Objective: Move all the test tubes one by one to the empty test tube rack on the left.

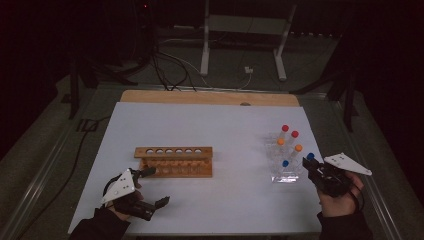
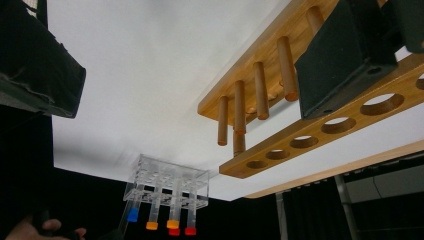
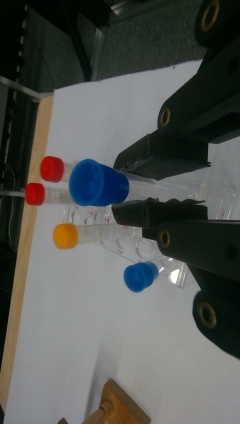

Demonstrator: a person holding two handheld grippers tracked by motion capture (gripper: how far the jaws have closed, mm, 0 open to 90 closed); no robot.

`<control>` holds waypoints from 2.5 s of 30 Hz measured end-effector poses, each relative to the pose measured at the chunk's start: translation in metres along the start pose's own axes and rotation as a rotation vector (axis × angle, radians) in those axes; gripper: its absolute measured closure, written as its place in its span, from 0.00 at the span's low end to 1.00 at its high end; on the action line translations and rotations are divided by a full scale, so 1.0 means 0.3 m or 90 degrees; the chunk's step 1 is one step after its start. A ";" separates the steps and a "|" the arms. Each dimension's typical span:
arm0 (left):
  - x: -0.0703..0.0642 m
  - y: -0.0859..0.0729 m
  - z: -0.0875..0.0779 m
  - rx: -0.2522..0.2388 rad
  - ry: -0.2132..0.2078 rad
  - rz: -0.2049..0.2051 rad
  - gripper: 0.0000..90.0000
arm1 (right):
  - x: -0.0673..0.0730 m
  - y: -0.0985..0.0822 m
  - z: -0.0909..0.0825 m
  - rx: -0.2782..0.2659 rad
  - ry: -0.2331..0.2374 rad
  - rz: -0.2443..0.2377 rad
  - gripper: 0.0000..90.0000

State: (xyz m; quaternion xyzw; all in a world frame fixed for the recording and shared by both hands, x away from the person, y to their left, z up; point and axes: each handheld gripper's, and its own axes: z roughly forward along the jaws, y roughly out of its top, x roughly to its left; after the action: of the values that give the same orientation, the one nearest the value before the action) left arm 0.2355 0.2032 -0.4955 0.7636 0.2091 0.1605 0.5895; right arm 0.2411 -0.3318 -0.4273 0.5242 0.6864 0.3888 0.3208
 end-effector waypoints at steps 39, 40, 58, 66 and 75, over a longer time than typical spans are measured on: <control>-0.057 0.147 0.140 0.022 -0.084 -0.049 0.01 | 0.302 -0.022 0.068 0.051 0.253 -0.143 0.86; -0.058 0.158 0.152 0.024 -0.086 -0.047 0.01 | 0.309 -0.023 0.070 0.050 0.254 -0.148 0.86; -0.081 0.298 0.320 0.027 -0.163 -0.038 0.07 | 0.399 -0.034 0.088 0.068 0.297 -0.194 0.86; -0.129 0.338 0.428 0.039 -0.203 -0.005 0.22 | 0.402 -0.032 0.083 0.064 0.301 -0.195 0.86; -0.172 0.342 0.526 0.048 -0.228 0.008 0.42 | 0.402 -0.032 0.081 0.065 0.303 -0.197 0.86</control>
State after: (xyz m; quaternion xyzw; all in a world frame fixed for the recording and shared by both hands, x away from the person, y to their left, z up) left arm 0.2819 0.0230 -0.4362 0.8027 0.1020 0.0174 0.5874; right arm 0.2278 -0.2114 -0.4515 0.3225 0.8329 0.4124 0.1794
